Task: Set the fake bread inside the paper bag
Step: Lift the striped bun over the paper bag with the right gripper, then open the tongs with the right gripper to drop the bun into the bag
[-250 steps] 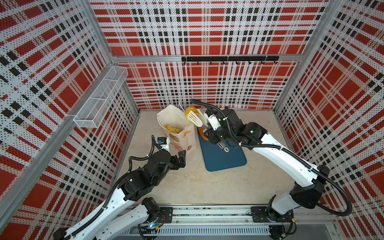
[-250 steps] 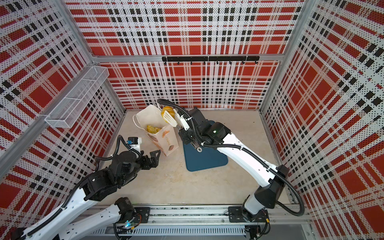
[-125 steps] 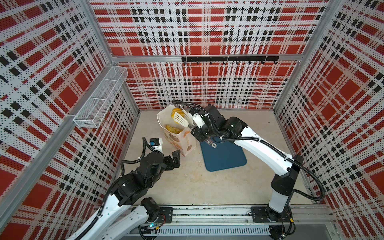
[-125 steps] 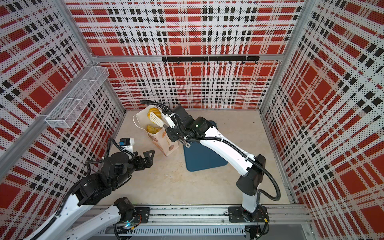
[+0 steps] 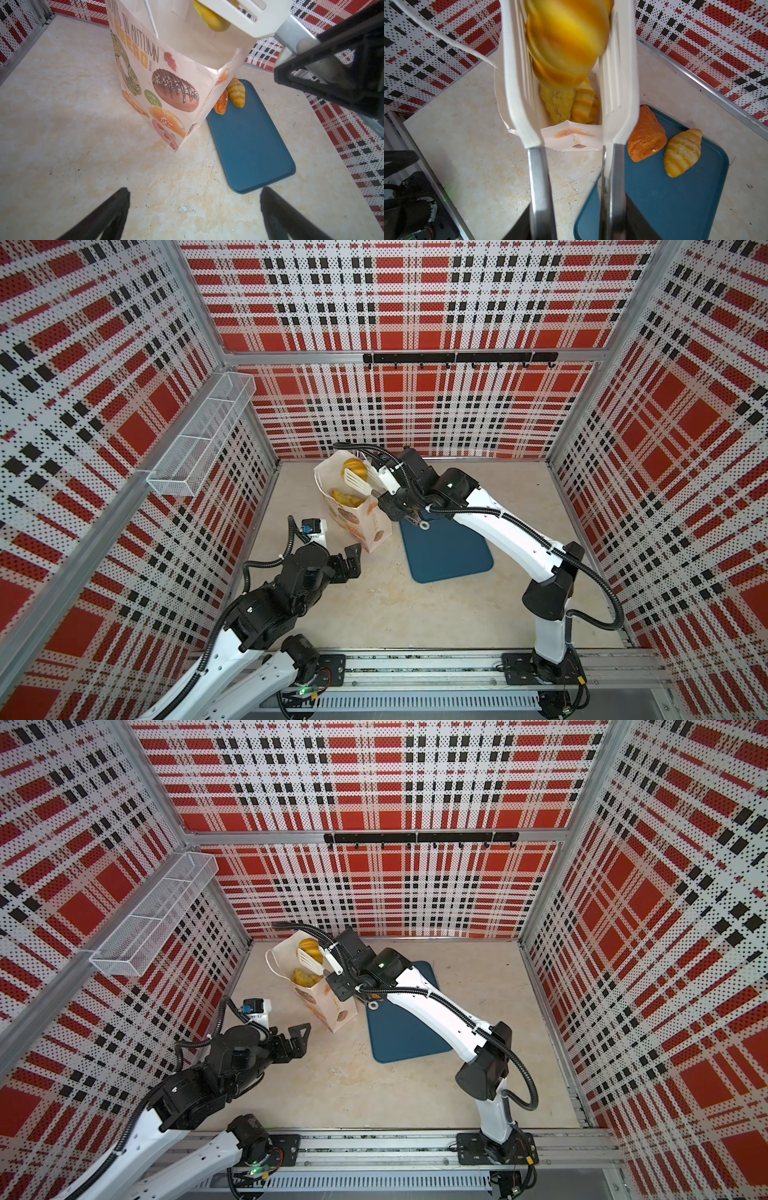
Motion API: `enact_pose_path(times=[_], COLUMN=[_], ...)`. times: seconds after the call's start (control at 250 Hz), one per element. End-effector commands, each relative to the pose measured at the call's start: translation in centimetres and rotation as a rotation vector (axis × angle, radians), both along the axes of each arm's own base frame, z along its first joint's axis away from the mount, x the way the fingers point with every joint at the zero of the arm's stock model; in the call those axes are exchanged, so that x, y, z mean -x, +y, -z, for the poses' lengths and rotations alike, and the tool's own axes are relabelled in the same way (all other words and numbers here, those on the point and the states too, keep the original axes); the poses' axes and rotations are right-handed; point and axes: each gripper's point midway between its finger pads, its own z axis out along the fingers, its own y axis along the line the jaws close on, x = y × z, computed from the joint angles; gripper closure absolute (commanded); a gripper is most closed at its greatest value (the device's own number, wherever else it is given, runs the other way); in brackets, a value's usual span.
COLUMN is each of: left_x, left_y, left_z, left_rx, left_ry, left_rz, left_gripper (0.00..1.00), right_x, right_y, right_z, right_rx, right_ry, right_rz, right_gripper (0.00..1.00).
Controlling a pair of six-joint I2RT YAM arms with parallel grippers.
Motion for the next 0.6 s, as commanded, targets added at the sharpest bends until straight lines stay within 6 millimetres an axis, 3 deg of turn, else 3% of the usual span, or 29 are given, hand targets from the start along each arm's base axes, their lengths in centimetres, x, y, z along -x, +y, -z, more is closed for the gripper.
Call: enact_pose_path(times=[0.0,0.3,0.596], left_x=[0.1,0.1,0.3], left_y=[0.2,-0.2,-0.6], left_z=[0.8,1.0,1.2], left_rx=[-0.015,0.004,0.029], left_ry=[0.015,0.027,0.026], left_rz=[0.000,0.007,0.012], left_gripper=[0.00,0.01,0.01], right_x=[-0.6,-0.1,0.7], right_y=[0.4,-0.4,-3.2], right_z=[-2.5,-3.8,-4.5], right_rx=[-0.040,-0.059,-0.051], right_ry=[-0.072,-0.098,-0.141], right_rz=[0.001,0.009,0.062], right_gripper=[0.45,0.38,0.36])
